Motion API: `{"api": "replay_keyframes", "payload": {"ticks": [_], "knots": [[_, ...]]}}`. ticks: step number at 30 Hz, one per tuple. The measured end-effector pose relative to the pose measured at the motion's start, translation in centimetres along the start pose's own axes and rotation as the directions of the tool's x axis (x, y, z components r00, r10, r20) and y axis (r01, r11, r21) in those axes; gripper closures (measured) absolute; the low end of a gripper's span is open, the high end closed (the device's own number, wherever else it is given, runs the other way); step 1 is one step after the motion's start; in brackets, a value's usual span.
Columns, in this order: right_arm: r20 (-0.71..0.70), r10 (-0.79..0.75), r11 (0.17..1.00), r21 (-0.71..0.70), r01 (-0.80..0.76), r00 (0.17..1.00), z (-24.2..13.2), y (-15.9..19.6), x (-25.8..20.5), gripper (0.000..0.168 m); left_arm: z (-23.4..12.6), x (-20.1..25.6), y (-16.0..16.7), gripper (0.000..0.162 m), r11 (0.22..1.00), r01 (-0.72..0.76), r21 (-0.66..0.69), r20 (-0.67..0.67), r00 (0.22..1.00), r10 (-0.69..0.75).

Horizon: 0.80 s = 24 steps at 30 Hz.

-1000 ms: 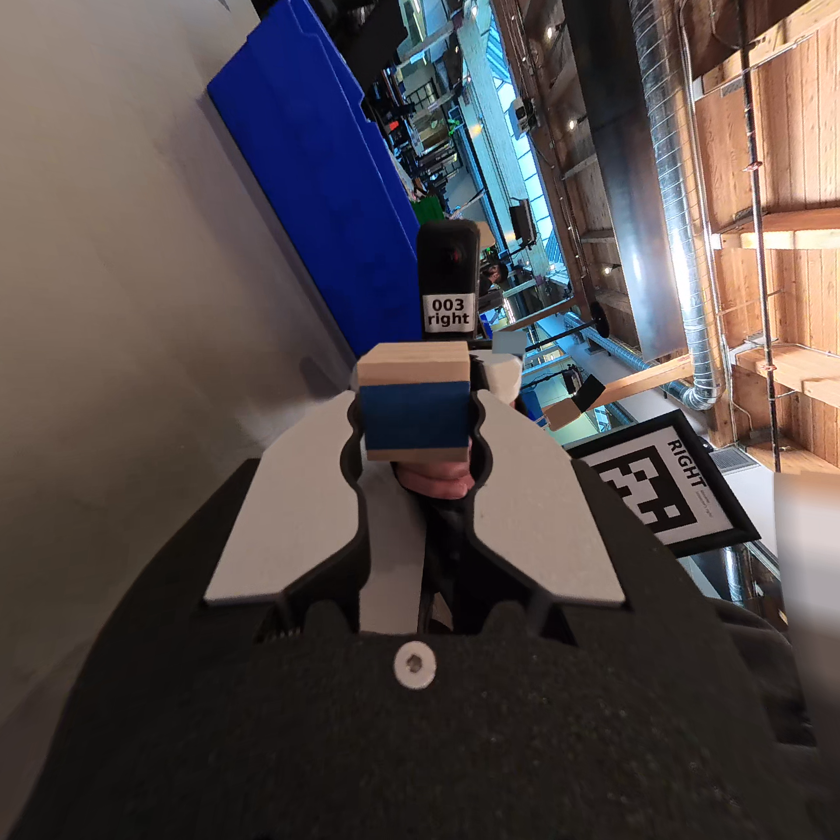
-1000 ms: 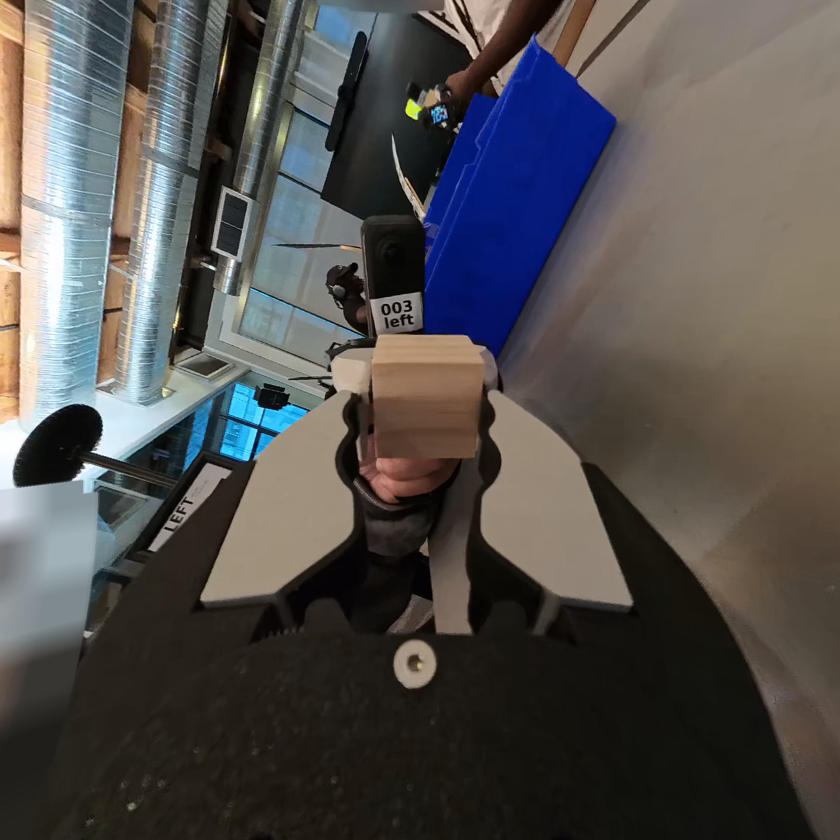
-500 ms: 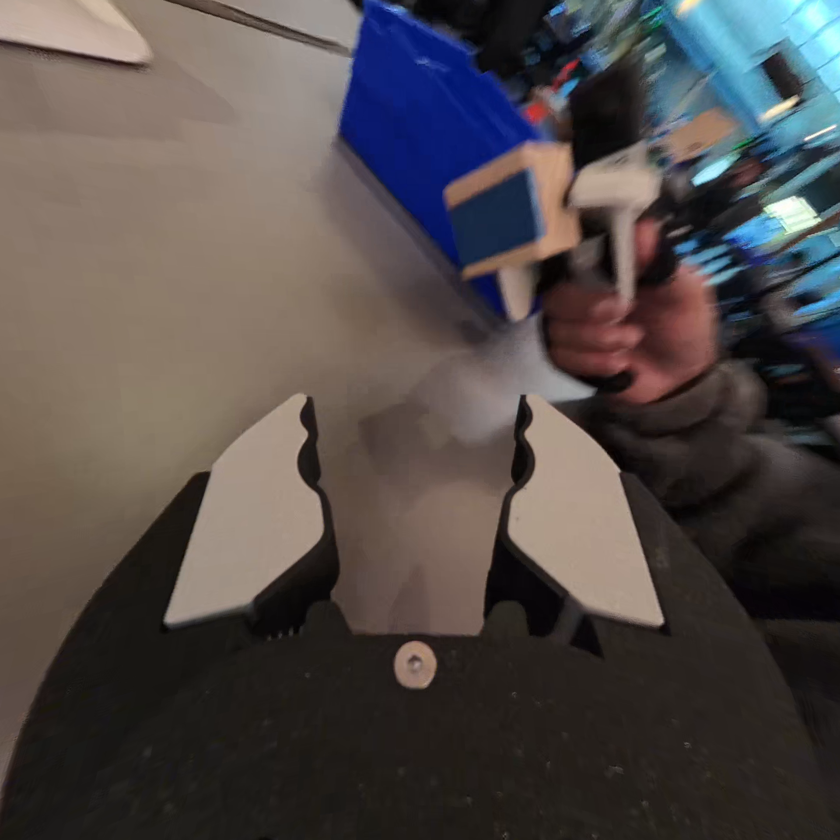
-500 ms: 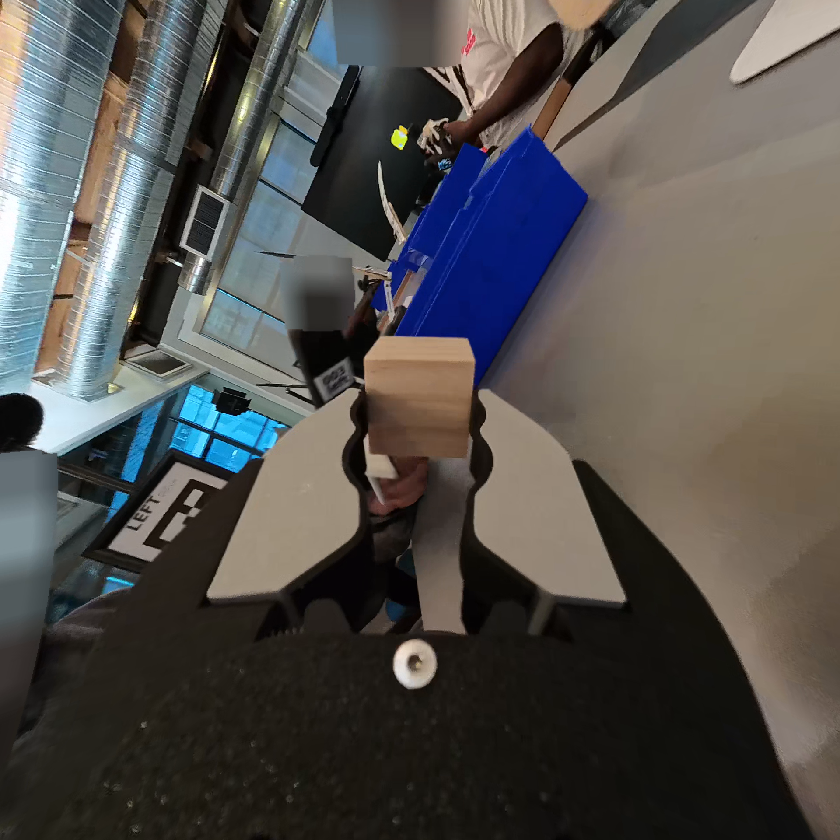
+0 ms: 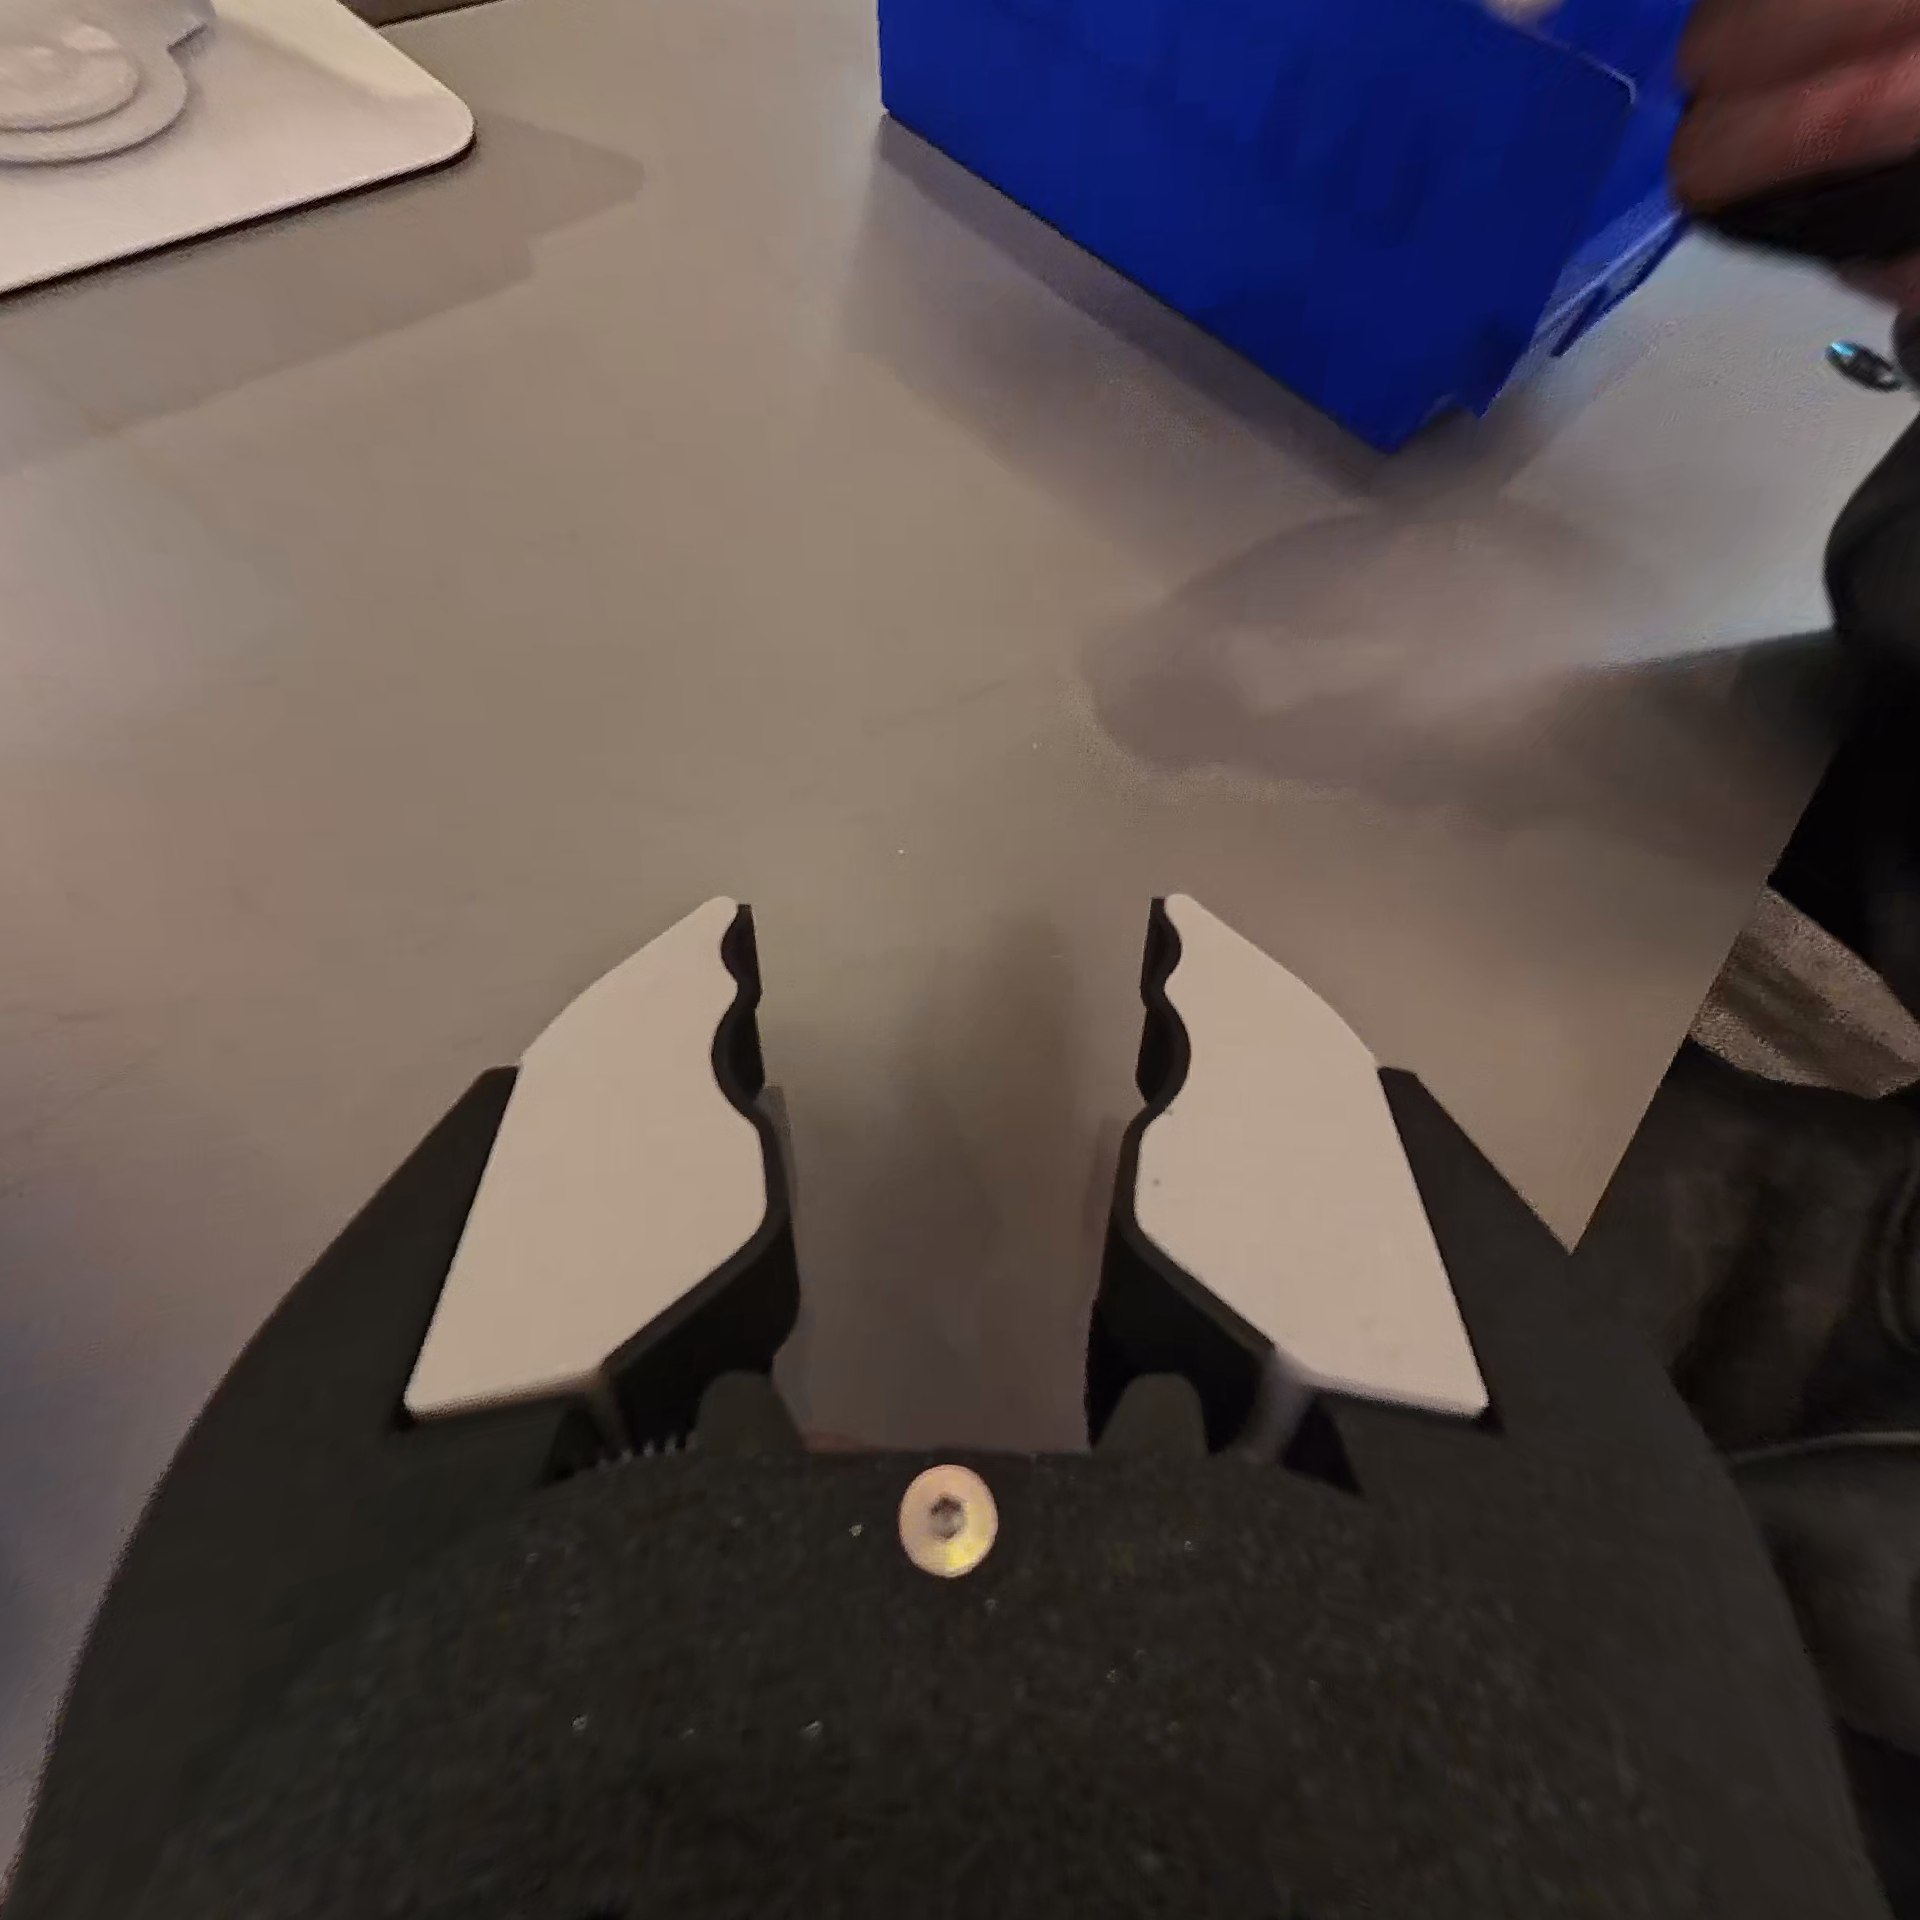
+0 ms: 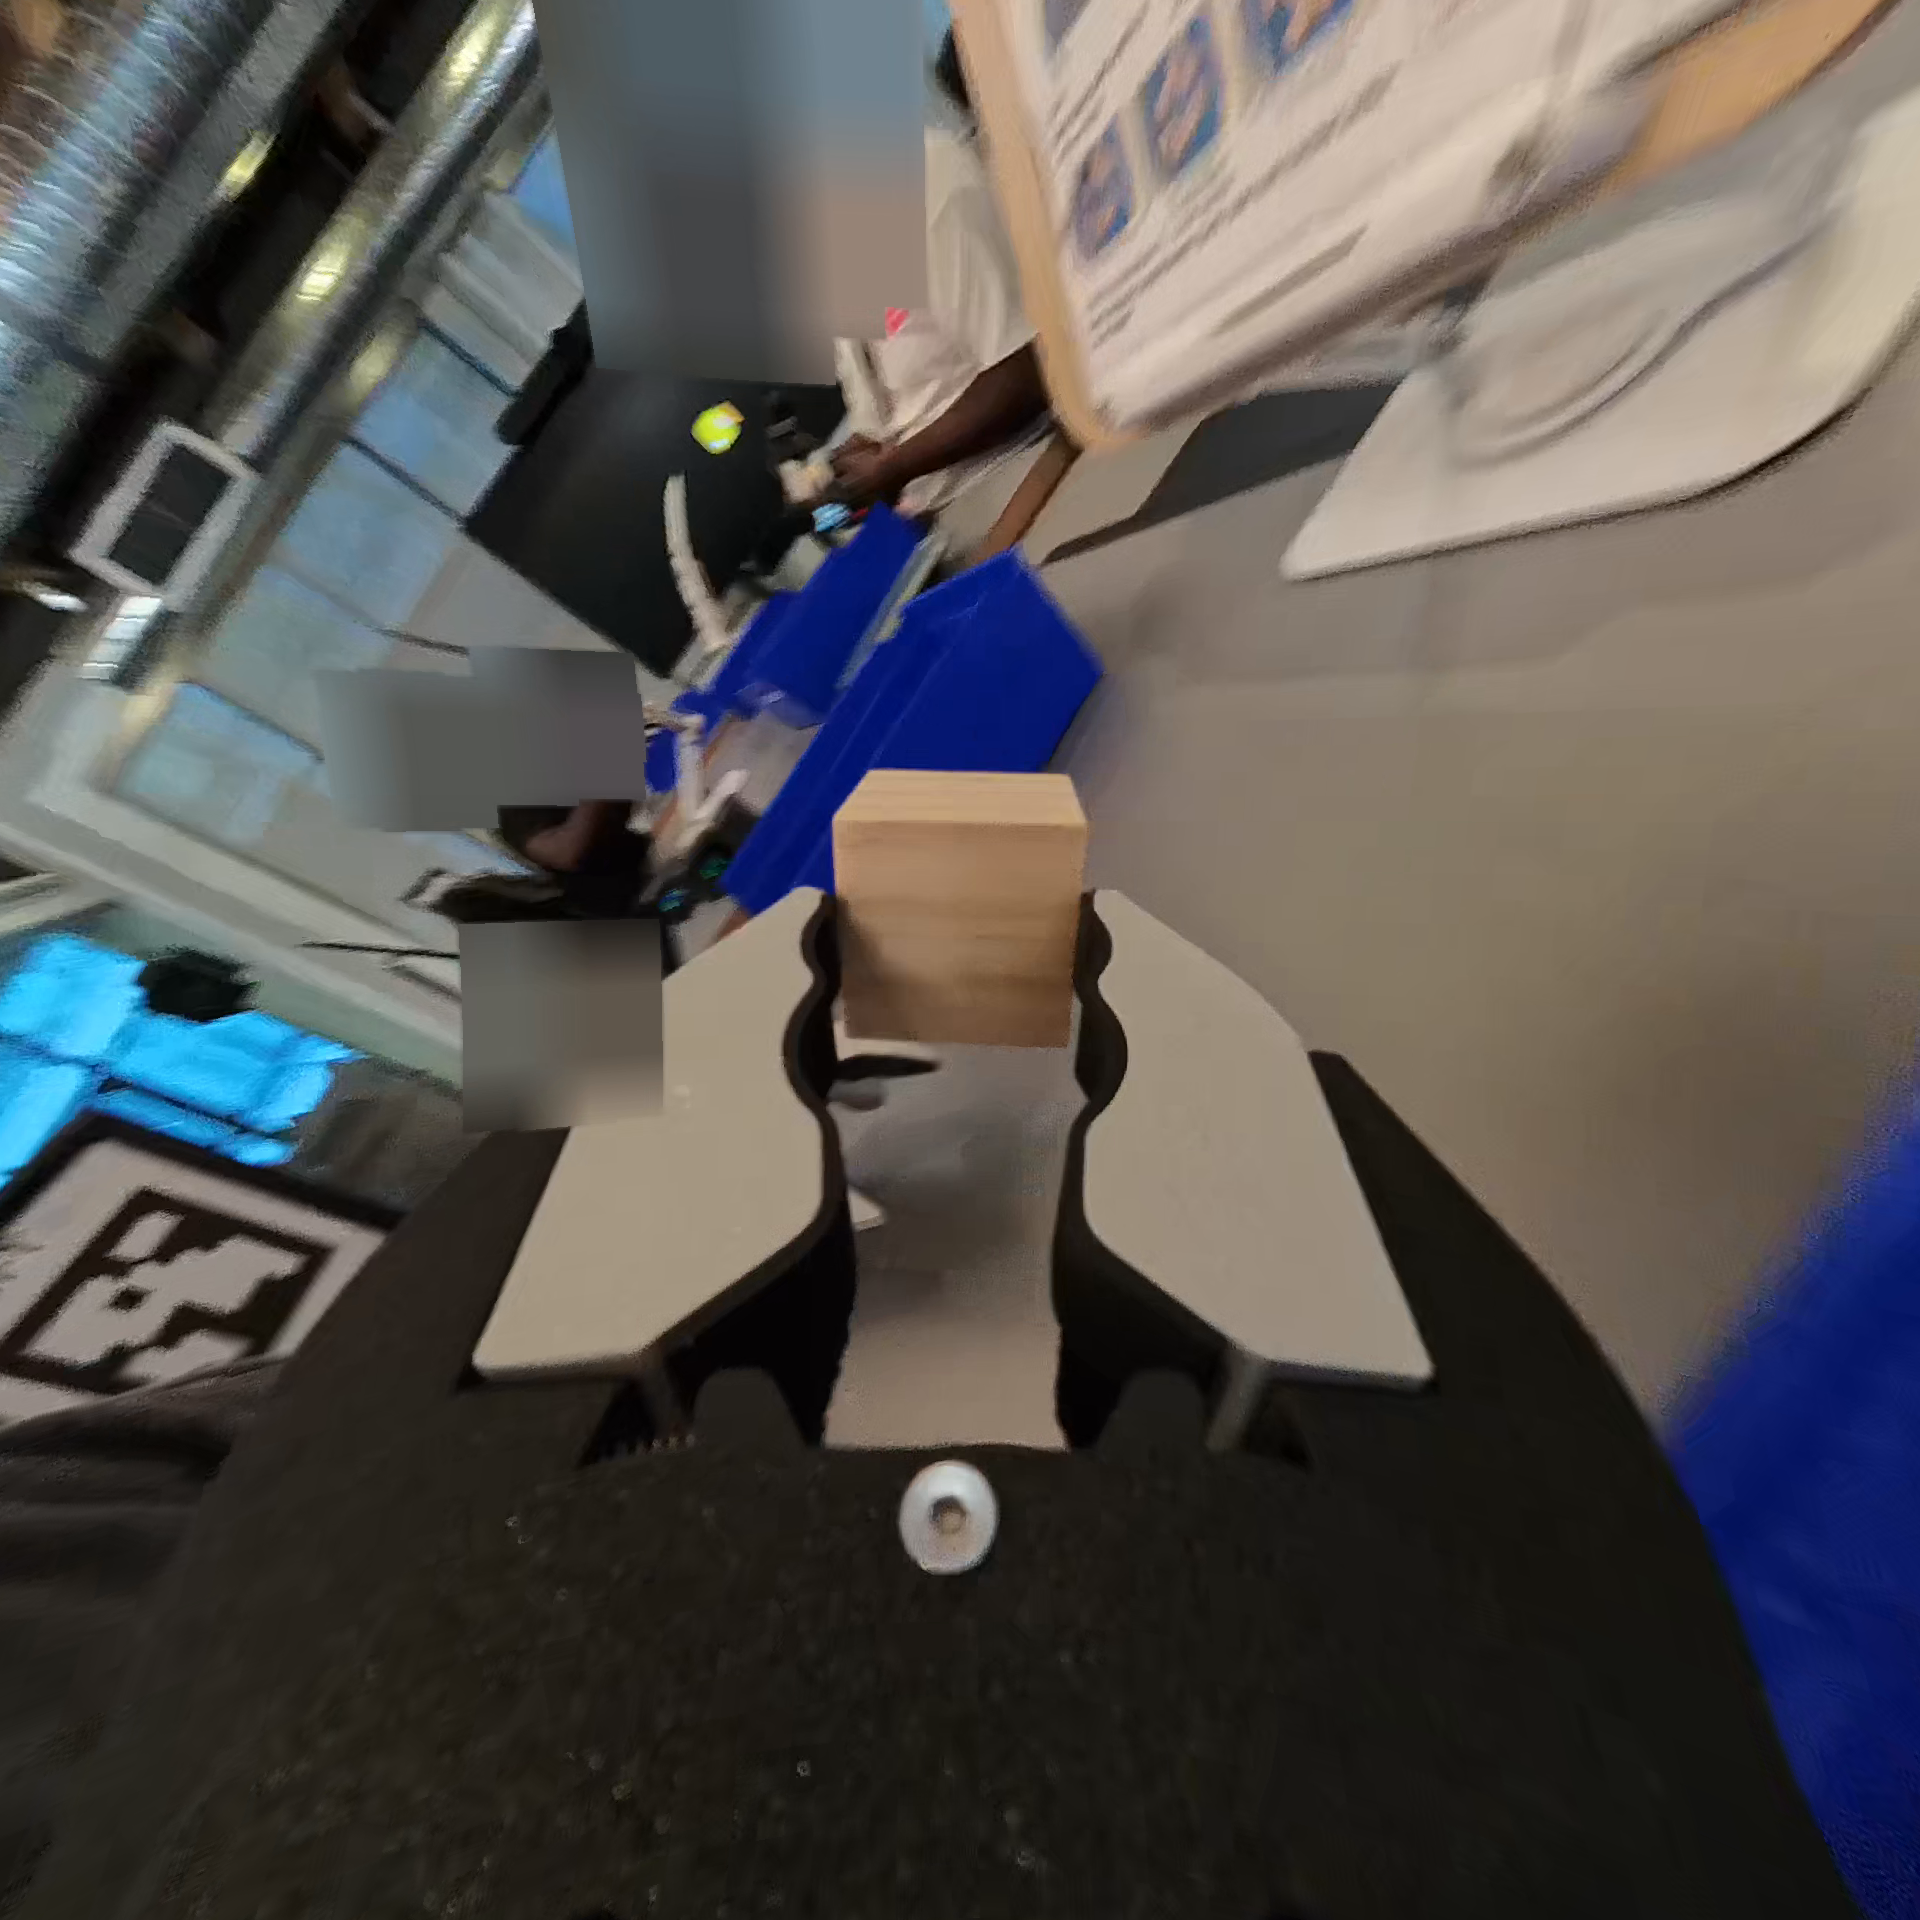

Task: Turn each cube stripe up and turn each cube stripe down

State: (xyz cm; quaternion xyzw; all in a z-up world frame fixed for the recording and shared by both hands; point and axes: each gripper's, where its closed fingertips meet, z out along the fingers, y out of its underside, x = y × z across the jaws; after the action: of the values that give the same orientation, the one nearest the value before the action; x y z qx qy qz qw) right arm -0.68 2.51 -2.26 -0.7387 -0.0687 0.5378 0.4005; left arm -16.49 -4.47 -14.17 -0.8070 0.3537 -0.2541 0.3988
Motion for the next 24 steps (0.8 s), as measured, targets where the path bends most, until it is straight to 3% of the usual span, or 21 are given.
{"api": "replay_keyframes", "payload": {"ticks": [3, 7, 12, 17, 22, 24], "knots": [[-0.295, -0.138, 0.985, 0.059, 0.162, 0.945, -5.5, -5.2, 2.9, 0.125, 0.0, 0.6, 0.3, 0.094, 0.999, -0.035, -0.017, -0.016, 0.999, 0.035], [-0.663, -0.205, 0.978, -0.112, 0.176, 0.720, -10.6, -8.2, 9.9, 0.125, 0.1, 1.1, 0.5, 0.095, 1.000, -0.005, -0.030, -0.061, 0.998, 0.003], [-0.743, -0.258, 0.929, -0.367, -0.054, 0.617, -9.9, -7.2, 17.6, 0.125, 0.4, 0.8, 0.9, 0.094, 0.997, 0.046, -0.060, -0.099, 0.994, -0.052], [-0.851, -0.340, 0.880, -0.438, -0.184, 0.401, -12.6, -9.1, 23.1, 0.125, 0.5, 0.5, 1.2, 0.094, 0.993, 0.081, -0.083, -0.110, 0.990, -0.090], [-0.853, -0.393, 0.799, -0.502, -0.332, 0.344, -13.7, -7.9, 27.9, 0.125, 0.9, 0.8, 1.5, 0.094, 0.992, 0.069, -0.104, -0.112, 0.990, -0.081], [-0.858, -0.385, 0.811, -0.490, -0.320, 0.340, -13.5, -8.1, 28.7, 0.125, 1.0, 0.8, 1.7, 0.094, 0.992, 0.063, -0.110, -0.108, 0.991, -0.075]]}}
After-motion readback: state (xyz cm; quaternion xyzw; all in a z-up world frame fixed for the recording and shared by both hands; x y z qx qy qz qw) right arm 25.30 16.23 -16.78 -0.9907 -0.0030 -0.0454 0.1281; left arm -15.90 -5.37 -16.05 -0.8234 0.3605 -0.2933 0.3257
